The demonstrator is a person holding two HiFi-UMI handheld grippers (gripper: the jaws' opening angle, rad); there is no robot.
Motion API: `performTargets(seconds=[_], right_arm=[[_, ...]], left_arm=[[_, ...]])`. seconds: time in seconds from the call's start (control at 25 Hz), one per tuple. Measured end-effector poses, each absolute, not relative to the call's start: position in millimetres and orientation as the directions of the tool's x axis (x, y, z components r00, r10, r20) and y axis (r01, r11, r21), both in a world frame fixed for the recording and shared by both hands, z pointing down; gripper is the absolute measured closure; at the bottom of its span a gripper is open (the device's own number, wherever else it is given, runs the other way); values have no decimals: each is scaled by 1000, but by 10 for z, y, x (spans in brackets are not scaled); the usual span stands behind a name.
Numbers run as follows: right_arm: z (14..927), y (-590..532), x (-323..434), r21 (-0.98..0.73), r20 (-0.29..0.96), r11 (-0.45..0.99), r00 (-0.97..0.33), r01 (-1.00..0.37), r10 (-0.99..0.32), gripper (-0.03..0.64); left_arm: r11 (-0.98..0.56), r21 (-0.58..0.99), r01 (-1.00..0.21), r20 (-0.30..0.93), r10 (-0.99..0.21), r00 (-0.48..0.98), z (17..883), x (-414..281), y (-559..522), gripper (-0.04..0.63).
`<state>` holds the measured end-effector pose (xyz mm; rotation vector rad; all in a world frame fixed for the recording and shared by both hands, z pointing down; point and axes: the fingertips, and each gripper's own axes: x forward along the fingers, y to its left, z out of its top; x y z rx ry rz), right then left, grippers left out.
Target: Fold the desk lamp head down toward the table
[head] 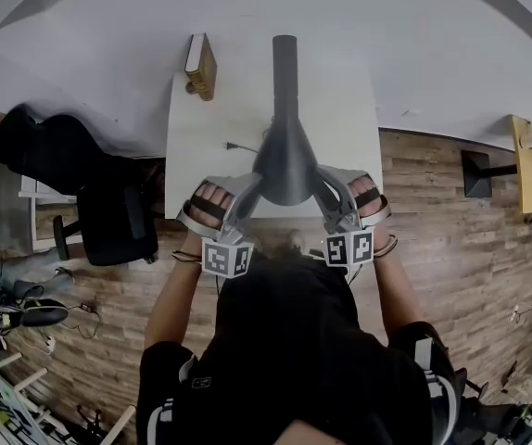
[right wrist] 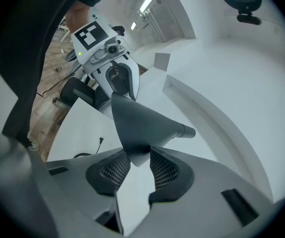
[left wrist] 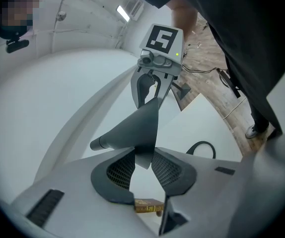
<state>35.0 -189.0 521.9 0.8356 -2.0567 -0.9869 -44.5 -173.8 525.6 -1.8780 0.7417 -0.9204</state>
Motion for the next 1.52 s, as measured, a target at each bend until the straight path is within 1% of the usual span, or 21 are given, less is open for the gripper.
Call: performTargets(seconds=[0.24, 0.6, 1.0, 1.52], right_arm=[[5388, -1961, 348, 878, 289, 434, -501, -200, -816, 480], [5659, -2127, 377, 944, 199, 291, -437, -153, -877, 480], [5828, -2259, 371, 955, 184, 261, -410, -138, -893, 466], [6004, -2410, 387, 959, 229, 274, -372, -73, -900, 440]], left_arm=[[-335, -937, -98, 246, -832, 497, 5430, -460, -1816, 483], [-261, -964, -40, 220, -876, 430, 5722, -450, -1982, 482], [-261, -964, -50, 221, -891, 398, 5903, -454, -2111, 472], [-274, -961, -41, 239, -894, 378, 6094, -435, -2270, 456]])
